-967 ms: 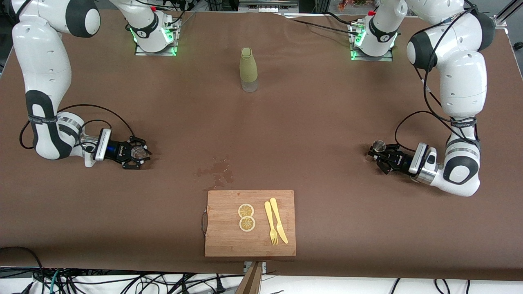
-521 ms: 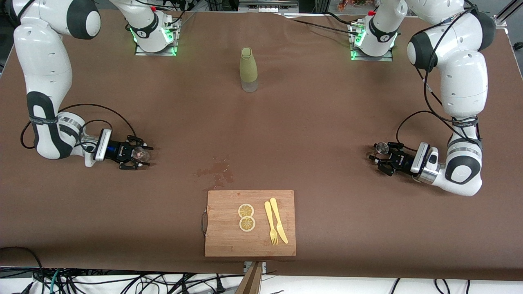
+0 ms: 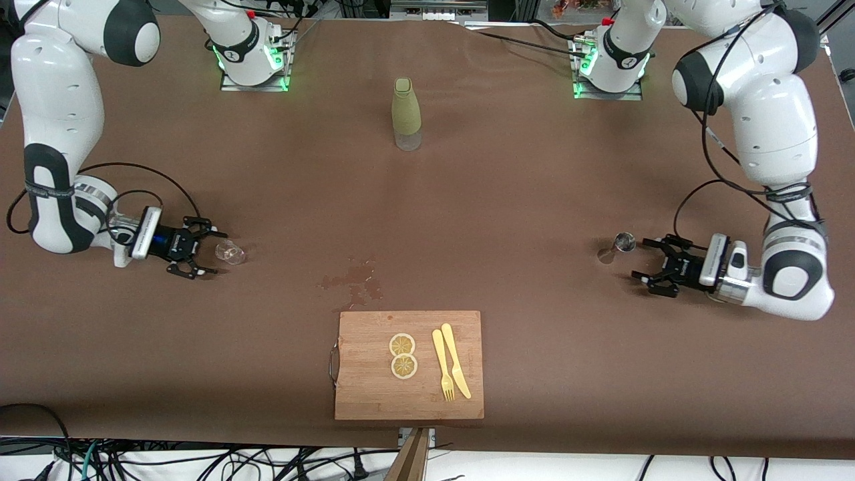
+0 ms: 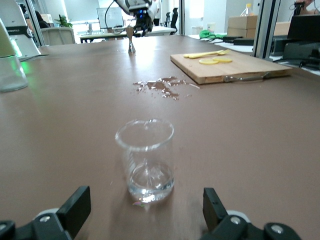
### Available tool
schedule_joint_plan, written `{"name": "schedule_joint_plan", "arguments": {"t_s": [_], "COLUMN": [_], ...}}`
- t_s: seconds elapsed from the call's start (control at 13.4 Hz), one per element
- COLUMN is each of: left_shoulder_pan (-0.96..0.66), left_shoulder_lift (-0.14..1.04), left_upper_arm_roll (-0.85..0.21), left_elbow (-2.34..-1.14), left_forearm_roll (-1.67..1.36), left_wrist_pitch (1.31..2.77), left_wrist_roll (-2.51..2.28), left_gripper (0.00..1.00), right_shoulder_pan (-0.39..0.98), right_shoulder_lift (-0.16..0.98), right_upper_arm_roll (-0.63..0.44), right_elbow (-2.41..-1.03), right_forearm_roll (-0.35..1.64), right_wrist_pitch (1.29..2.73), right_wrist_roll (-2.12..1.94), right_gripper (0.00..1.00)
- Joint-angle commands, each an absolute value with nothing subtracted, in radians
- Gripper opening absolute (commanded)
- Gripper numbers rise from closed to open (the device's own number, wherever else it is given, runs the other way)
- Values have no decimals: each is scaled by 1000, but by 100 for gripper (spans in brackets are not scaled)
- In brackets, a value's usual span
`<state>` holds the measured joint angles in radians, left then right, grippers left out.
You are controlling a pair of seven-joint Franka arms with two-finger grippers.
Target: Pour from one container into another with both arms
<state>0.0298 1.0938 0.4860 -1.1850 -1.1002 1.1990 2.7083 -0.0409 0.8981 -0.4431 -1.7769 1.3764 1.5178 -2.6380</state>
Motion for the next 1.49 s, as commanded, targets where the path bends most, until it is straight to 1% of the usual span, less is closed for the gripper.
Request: {"name": "schedule_joint_plan", "arguments": {"t_s": [0.0,0.15,0.37,0.52,0.82,1.19,1.26,1.41], "left_shoulder_pan": [21,29,29,20,-24,-63,-74,-75], "left_shoulder_lift": [1003,941,801,698,537,370,341,283], "left_upper_arm_roll": [495,495,495,488,471,431,410,373], "left_elbow": [-1204,-1207,-1221,-1227,-1241,-1275,-1287,-1314], "left_forearm_roll": [-1011,-954,-781,-666,-452,-249,-208,-148], "left_wrist_pitch": [1248,1296,1377,1405,1417,1417,1417,1419], "left_wrist_roll": [2712,2656,2478,2316,1931,1357,1260,1055], "left_gripper": [100,100,100,100,100,100,100,100], "right_shoulder_pan": [-43,-43,-43,-41,-32,66,90,95], "right_shoulder_lift": [884,871,851,832,784,712,681,617], "right_upper_arm_roll": [-506,-552,-607,-612,-604,-603,-586,-473], "right_elbow": [-1760,-1720,-1541,-1450,-1231,-1054,-1046,-1048], "right_forearm_roll": [1325,1277,1189,1149,1020,861,803,645], "right_wrist_pitch": [1465,1431,1363,1328,1327,1286,1285,1285], "right_wrist_roll": [-2590,-2504,-2265,-2069,-1616,-992,-879,-665], "right_gripper": [100,100,100,100,100,100,100,100]}}
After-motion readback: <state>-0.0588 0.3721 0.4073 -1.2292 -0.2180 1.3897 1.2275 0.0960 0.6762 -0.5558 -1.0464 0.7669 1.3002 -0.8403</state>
